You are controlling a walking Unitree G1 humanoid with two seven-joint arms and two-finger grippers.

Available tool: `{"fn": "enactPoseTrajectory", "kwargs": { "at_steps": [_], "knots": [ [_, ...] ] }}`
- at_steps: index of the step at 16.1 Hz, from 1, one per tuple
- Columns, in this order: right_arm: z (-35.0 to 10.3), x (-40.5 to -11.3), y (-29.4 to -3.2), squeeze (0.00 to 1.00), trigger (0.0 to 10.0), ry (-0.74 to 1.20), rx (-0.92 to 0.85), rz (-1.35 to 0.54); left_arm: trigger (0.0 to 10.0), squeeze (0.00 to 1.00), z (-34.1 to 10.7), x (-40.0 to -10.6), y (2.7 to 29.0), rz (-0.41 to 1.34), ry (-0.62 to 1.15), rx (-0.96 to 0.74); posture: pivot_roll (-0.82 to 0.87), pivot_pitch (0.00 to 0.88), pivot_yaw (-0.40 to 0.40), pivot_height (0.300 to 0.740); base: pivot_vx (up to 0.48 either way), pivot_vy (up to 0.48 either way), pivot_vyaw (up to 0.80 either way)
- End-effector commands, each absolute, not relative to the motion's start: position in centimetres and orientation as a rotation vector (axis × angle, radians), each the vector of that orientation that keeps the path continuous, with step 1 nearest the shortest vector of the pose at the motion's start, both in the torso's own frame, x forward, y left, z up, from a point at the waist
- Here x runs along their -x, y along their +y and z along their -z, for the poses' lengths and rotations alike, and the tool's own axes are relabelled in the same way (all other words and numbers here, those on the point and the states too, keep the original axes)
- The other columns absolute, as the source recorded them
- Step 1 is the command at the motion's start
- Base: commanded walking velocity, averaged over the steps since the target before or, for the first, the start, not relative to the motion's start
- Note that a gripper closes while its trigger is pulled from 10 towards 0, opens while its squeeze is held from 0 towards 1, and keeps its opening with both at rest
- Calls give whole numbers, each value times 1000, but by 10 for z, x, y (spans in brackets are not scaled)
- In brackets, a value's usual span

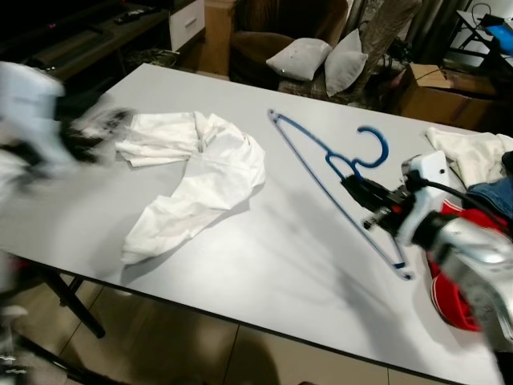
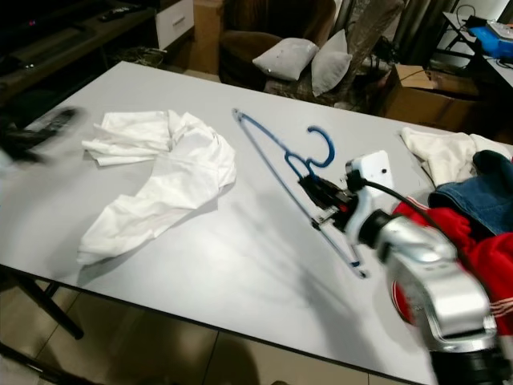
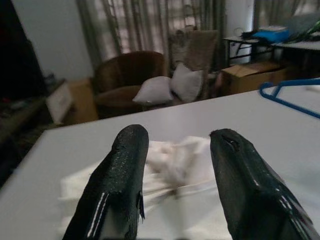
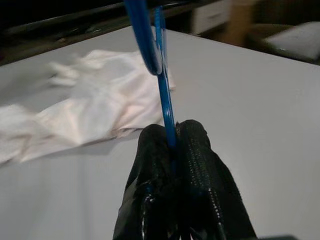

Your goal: Hang hanger

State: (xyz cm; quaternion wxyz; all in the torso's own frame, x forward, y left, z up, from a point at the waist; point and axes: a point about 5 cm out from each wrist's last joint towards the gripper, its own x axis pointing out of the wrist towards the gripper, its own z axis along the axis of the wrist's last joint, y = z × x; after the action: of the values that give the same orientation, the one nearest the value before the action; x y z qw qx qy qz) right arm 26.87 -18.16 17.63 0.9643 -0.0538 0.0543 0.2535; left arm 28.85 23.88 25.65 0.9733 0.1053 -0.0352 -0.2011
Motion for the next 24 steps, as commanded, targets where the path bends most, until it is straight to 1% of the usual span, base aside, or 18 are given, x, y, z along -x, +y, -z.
{"fn": "enactPoseTrajectory", "kwargs": {
  "at_steps": [1, 2, 3, 4, 5, 6, 7, 8, 9, 11, 13, 15, 17, 20, 22, 23, 24],
  "knots": [
    [-183, -268, -190, 0, 10000, 71, 97, -371, 10000, 0, -250, -290, 223, 397, -69, -193, 43, 0, -48, 740, 0, 0, 0],
    [-181, -265, -186, 0, 10000, 55, 49, -277, 10000, 0, -233, -292, 204, 392, -61, -185, 30, 0, -37, 740, 0, 0, 0],
    [-172, -258, -186, 0, 10000, 72, 3, -103, 10000, 0, -212, -290, 180, 371, -51, -153, 14, 0, -27, 740, 0, 0, 0],
    [-168, -256, -188, 0, 10000, 82, -11, -43, 10000, 0, -208, -289, 176, 362, -46, -143, 14, 0, -27, 740, 0, 0, 0],
    [-163, -251, -184, 0, 10000, 98, -11, -42, 10000, 0, -203, -288, 171, 342, -55, -152, 11, 0, -22, 740, 0, 0, 0],
    [-151, -240, -172, 0, 10000, 162, 27, -65, 10000, 0, -186, -283, 164, 267, -55, -155, -1, 0, -23, 740, 0, -337, 0],
    [-151, -237, -168, 0, 10000, 156, 64, -75, 10000, 0, -177, -278, 159, 271, -39, -159, -1, 0, -28, 740, 0, -360, 0],
    [-154, -237, -167, 0, 10000, 121, 109, -73, 10000, 0, -173, -275, 156, 284, -32, -163, -1, 0, -28, 740, 0, -379, 0],
    [-157, -237, -163, 0, 10000, 67, 190, -89, 10000, 0, -167, -271, 153, 290, -22, -169, -1, 0, -31, 740, 0, -379, 0],
    [-159, -238, -157, 0, 10000, 72, 110, -139, 10000, 0, -161, -269, 154, 260, -5, -150, 0, 0, -42, 740, 0, -384, 0],
    [-166, -237, -152, 0, 10000, 36, 85, -161, 10000, 0, -160, -268, 153, 249, -14, -160, 1, 0, -50, 740, 0, -384, -481],
    [-167, -237, -152, 0, 10000, 11, 77, -140, 10000, 0, -160, -268, 156, 222, -18, -163, 0, 0, -57, 740, 0, -381, -481],
    [-170, -238, -154, 0, 10000, -9, 65, -124, 10000, 0, -162, -268, 158, 217, -23, -163, 1, 0, -59, 740, 0, -381, 0],
    [-184, -238, -151, 0, 10000, -94, 94, -164, 10000, 0, -163, -269, 156, 225, -31, -166, -6, 0, -53, 740, 0, -377, 0],
    [-186, -238, -150, 0, 10000, -106, 101, -175, 10000, 0, -164, -270, 155, 233, -36, -168, -7, 0, -52, 740, 0, -375, 0],
    [-186, -238, -149, 0, 10000, -105, 99, -185, 10000, 0, -165, -270, 152, 246, -38, -147, -8, 0, -51, 740, 0, 0, 0],
    [-187, -238, -148, 0, 10000, -105, 83, -195, 10000, 0, -165, -272, 151, 255, -22, -112, -10, 0, -50, 740, 0, 0, -800]
  ]
}}
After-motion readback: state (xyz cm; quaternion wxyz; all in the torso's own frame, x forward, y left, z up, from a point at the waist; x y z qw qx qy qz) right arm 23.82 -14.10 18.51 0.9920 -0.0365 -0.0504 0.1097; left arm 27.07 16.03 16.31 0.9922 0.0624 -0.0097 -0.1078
